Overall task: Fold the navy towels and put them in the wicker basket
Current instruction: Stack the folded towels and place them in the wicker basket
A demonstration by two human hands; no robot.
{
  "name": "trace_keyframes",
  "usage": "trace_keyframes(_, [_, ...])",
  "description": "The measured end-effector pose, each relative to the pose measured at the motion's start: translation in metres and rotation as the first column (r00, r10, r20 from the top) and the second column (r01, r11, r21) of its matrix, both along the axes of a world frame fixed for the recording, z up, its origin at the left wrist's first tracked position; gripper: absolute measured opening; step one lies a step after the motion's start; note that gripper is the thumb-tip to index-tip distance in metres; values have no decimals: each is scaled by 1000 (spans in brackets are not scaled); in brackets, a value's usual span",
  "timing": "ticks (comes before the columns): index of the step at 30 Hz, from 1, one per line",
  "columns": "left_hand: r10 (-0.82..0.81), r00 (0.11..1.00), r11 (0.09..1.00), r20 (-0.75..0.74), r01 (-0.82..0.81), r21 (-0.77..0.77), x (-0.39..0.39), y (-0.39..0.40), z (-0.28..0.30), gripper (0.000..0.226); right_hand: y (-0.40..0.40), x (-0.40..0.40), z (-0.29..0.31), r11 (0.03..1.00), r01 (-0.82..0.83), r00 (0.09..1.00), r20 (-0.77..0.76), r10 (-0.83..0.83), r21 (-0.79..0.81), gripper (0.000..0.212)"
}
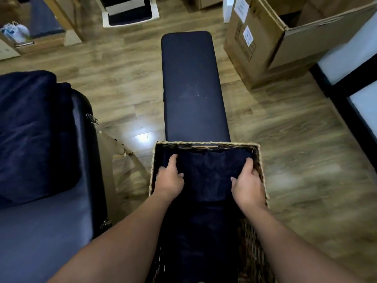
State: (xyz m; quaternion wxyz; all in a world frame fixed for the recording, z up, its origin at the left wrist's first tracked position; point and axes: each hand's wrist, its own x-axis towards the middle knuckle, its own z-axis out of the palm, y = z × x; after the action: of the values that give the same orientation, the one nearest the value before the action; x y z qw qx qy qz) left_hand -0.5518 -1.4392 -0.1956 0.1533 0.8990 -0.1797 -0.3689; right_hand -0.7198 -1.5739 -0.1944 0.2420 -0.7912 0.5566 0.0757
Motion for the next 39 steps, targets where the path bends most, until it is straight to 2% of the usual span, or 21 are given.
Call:
trace_keyframes(1, [-99,993,992,70,93,85,-4,-1,0,67,3,0,0,999,-31,998,-64,30,-22,83])
trace_keyframes(3, [-297,903,944,310,230,236,-18,1,8,74,14,-1,0,978,-145,981,-153,122,-147,86])
trace_keyframes(5, [-356,792,932,497,264,247,-34,8,15,81,28,-4,4,921,-255,963,-168,213,-294,83])
trace_keyframes(6, [-362,756,932,545,285,223,-42,14,17,82,34,-5,5,903,-293,953,-170,250,-314,84])
trace_keyframes(8, [-398,707,915,584,351,199,-53,25,13,81,37,-5,5,912,-340,935,-190,300,-231,94])
trace_keyframes(9, [-429,697,900,575,384,206,-57,28,11,82,35,-3,2,925,-346,928,-204,312,-158,100])
trace_keyframes(11, [-439,776,898,453,388,207,-55,27,7,91,25,2,-6,951,-309,930,-208,302,-1,106])
trace_keyframes(15, [-334,938,933,95,315,176,-22,7,-20,115,-1,9,-28,933,-262,934,-179,309,245,114])
trace_keyframes(18, [-207,971,971,-123,219,99,11,-5,-32,129,-29,12,-39,904,-190,959,-124,255,384,124])
trace_keyframes(21, [-172,969,974,-179,195,119,21,-9,-35,138,-39,20,-45,885,-197,953,-128,273,421,128])
trace_keyframes(25, [-211,968,957,-133,232,174,9,-13,-26,125,-28,18,-42,890,-218,943,-147,297,400,121])
trace_keyframes(28, [-231,971,954,-55,237,185,6,-7,-10,97,-23,7,-30,895,-200,960,-103,260,399,112])
trace_keyframes(31, [-207,978,973,-10,207,99,5,6,17,54,-11,1,-6,886,-194,973,-31,228,421,98])
trace_keyframes(35, [-146,989,987,4,146,-62,0,40,55,46,18,7,33,862,-223,975,96,202,455,79])
trace_keyframes(39, [-25,999,975,-21,20,-223,11,92,88,32,63,29,70,837,-227,969,205,140,498,65])
